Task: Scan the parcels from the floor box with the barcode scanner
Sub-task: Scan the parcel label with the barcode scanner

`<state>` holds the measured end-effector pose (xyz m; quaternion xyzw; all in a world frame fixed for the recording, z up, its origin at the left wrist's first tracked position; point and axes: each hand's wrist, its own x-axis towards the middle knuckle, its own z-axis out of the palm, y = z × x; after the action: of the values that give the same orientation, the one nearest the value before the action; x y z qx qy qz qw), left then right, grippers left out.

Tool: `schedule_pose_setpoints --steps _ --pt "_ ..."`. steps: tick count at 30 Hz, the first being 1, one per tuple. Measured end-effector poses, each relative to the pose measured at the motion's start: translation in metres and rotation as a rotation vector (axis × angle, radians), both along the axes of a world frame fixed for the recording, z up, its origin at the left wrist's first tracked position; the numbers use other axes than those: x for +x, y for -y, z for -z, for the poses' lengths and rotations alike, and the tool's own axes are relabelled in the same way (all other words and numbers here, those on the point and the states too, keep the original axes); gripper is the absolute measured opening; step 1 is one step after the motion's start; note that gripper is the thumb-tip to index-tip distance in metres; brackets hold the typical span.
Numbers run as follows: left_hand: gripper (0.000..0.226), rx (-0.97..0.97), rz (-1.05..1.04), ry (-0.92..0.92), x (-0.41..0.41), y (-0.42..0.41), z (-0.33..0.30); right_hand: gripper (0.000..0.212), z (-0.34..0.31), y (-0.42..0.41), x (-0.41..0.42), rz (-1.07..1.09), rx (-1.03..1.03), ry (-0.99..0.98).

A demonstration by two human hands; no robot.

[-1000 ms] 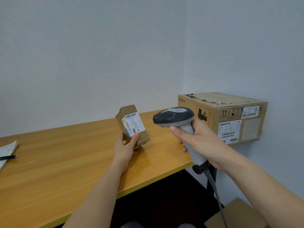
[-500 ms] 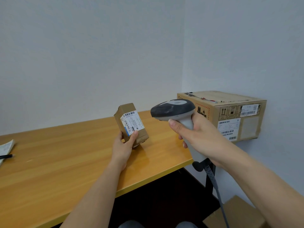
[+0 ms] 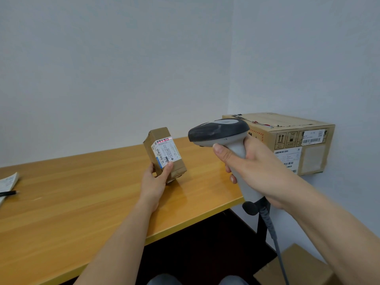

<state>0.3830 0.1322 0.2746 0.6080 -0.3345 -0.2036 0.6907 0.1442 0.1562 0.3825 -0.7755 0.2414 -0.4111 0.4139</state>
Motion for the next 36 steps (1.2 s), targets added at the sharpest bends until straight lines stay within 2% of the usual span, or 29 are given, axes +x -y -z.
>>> schedule_pose_setpoints --steps 5,22,28,30,32,35,36 --pt "0.063 -0.008 -0.007 0.001 0.000 0.000 0.000 0.029 -0.002 -0.006 -0.003 -0.007 0.038 0.008" --pt "0.063 -0.017 -0.008 -0.011 -0.001 0.003 0.001 0.007 -0.012 -0.023 -0.011 -0.035 -0.024 0.033" --pt "0.063 -0.007 -0.003 -0.014 0.004 0.002 0.003 0.010 -0.010 -0.022 -0.012 -0.028 -0.011 0.054" --pt "0.065 -0.025 0.043 -0.167 0.008 0.001 0.001 0.020 -0.009 -0.019 -0.010 -0.016 0.043 0.075" --pt "0.054 -0.112 0.126 -0.385 0.013 -0.003 0.000 0.033 -0.008 -0.014 -0.009 -0.008 0.107 0.095" --pt "0.044 -0.288 0.344 -0.792 0.026 -0.011 0.000 0.043 -0.005 -0.008 -0.007 -0.010 0.172 0.101" --pt "0.045 -0.310 0.409 -0.871 0.028 -0.012 0.001 0.046 -0.004 -0.006 -0.006 -0.013 0.190 0.101"
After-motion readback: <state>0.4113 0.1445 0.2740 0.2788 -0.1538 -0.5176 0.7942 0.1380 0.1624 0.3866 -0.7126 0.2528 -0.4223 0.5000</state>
